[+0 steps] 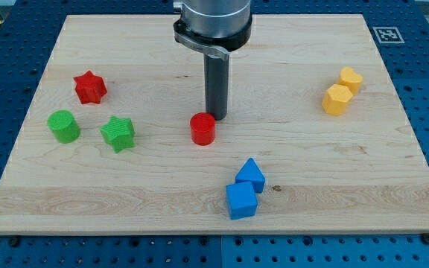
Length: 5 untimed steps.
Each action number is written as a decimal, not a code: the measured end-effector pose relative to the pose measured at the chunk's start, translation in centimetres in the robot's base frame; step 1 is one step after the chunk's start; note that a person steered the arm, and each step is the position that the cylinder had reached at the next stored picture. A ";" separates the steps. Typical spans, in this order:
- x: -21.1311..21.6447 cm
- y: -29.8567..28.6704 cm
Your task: Slide the red star towards closer to green star
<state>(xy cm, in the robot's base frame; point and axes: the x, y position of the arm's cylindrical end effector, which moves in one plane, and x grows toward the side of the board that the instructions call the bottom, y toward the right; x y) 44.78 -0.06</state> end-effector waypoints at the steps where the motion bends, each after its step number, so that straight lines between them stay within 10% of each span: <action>1: -0.2 0.0; 5: -9.4 -7.6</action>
<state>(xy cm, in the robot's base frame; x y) 35.43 -7.65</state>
